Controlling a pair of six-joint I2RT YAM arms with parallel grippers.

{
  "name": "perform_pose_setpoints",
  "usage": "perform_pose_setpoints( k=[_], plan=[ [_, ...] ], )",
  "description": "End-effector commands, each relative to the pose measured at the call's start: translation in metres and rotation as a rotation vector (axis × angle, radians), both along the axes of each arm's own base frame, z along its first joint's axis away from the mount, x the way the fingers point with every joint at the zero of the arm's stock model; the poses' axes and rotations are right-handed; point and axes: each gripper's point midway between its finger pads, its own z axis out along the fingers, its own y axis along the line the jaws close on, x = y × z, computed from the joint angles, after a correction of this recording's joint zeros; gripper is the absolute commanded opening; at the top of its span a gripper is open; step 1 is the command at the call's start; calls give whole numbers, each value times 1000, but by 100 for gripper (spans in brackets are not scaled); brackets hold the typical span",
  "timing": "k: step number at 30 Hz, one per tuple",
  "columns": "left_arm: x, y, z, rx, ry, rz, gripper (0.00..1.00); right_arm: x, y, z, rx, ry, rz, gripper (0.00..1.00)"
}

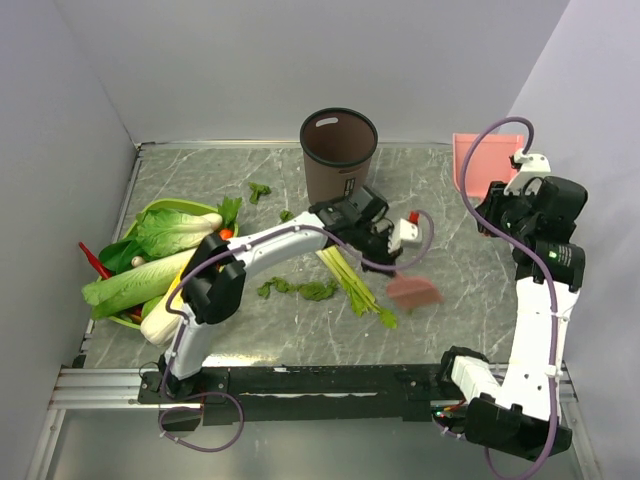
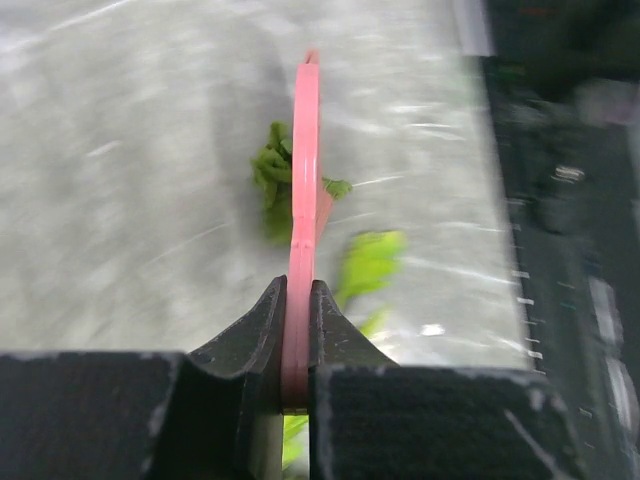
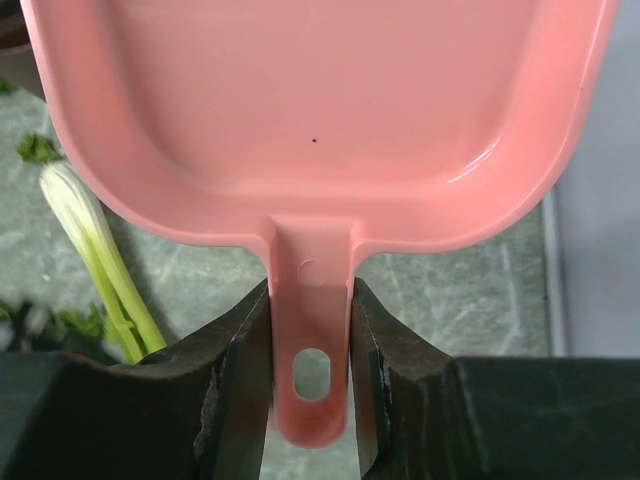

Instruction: Sweep away the paper scraps from the table

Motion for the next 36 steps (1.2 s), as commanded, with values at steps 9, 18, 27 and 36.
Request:
perform_pose_setpoints(
  k=[9,18,27,36],
  plan=[
    [100,39,99,-170,16,338,1,-24,-12,-37,-163,146,60,0],
    [149,81,144,-147,-277,549,1,-31,-26,-52,-269,225,78,0],
    [243,115,171,-396,-547,682,1,-32,-45,-67,-245,370,-16,0],
    [268,90,140,-415,-555,683,1,-16,-46,-81,-267,388,65,0]
  ],
)
